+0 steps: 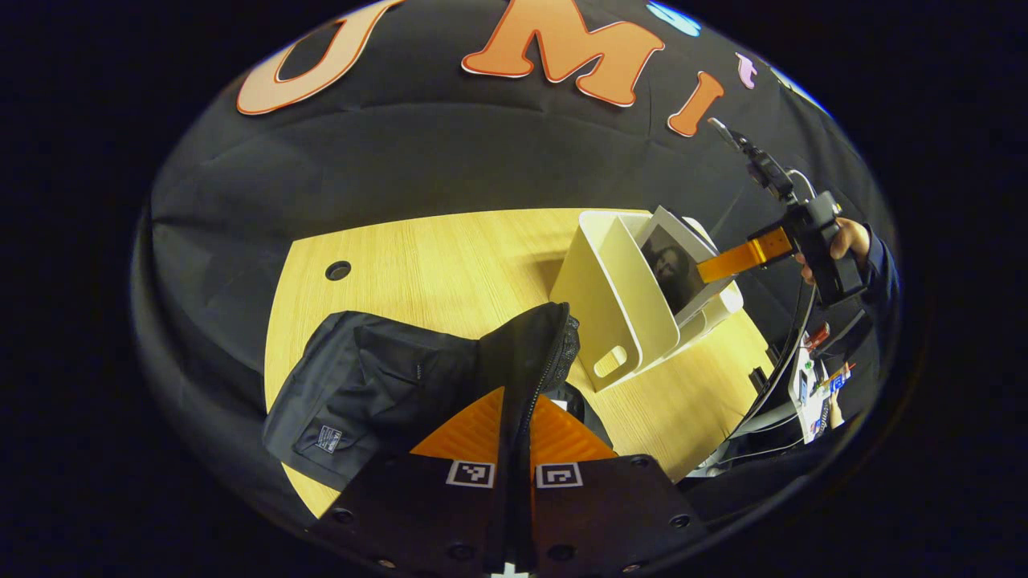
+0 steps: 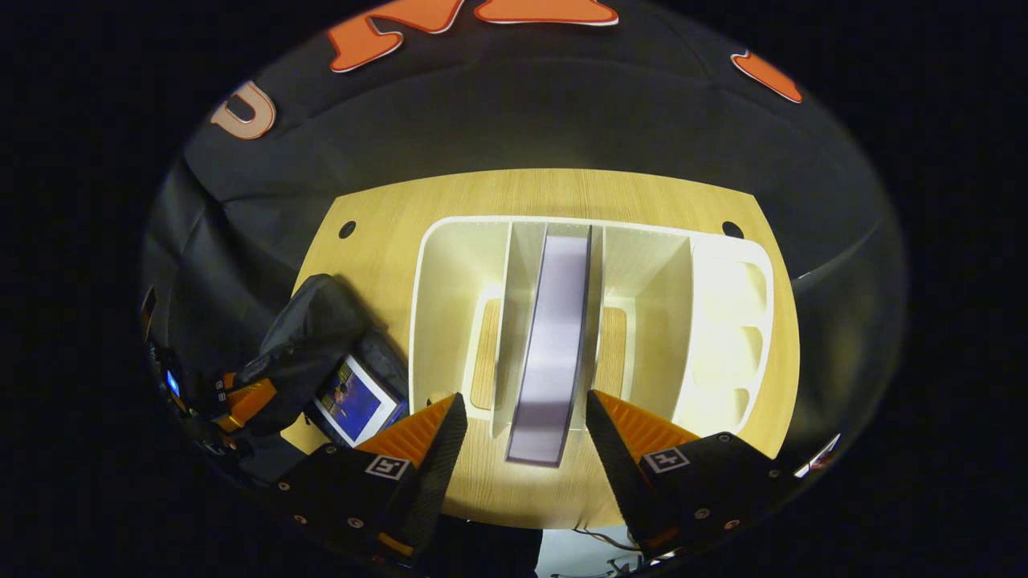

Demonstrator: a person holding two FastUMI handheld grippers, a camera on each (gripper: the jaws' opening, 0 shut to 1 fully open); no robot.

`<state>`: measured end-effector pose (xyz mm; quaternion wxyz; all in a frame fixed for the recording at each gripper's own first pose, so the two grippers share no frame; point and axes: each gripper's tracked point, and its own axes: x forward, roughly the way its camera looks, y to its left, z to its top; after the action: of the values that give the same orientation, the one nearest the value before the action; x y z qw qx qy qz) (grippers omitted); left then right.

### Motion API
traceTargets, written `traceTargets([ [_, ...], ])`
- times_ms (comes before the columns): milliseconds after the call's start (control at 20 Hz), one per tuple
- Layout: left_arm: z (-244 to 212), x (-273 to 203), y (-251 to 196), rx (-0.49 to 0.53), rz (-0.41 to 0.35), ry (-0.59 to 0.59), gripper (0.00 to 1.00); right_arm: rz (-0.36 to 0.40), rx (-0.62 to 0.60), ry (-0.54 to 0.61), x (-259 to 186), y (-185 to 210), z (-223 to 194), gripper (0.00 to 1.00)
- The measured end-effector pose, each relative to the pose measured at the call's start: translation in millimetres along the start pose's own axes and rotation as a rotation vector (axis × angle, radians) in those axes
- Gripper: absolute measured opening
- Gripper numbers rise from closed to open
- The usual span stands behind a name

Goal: Open the schoolbag, grab two books from the bookshelf and put them into the schoolbag.

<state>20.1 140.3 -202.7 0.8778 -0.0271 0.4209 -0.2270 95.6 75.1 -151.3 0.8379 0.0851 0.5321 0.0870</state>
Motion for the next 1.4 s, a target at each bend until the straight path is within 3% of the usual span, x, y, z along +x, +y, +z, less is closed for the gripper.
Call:
traceTargets([
  [50, 0, 0, 0, -0.003, 0.001, 0.001, 0.05, -0.004, -0.004, 0.009, 4, -1, 2, 0.77],
  [100, 1, 0, 1, -0.004, 0.002, 0.001, 0.05, -0.006, 0.005, 0.011, 5, -2, 6, 0.84],
  [350, 2, -2, 2, -0.003, 0.001, -0.001, 0.05, -0.027, 0.036, 0.028, 17, -7, 7, 0.63],
  [400, 2, -2, 3, -0.005, 0.001, -0.002, 0.05, -0.030, 0.042, 0.029, 16, -8, 7, 0.46],
  [450, 1, -3, 2, -0.004, -0.002, -0.002, 0.05, -0.042, 0.047, 0.030, 16, -9, 6, 0.49],
  [500, 1, -3, 2, -0.004, -0.001, -0.005, 0.05, -0.050, 0.049, 0.027, 15, -10, 5, 0.43],
  [650, 1, -4, 1, -0.004, -0.012, -0.006, 0.05, -0.071, 0.072, 0.028, 9, -14, 1, 0.37],
  [1400, -3, -9, 2, 0.036, -0.077, -0.016, 0.05, -0.069, 0.180, -0.026, -47, -9, -52, 0.31],
])
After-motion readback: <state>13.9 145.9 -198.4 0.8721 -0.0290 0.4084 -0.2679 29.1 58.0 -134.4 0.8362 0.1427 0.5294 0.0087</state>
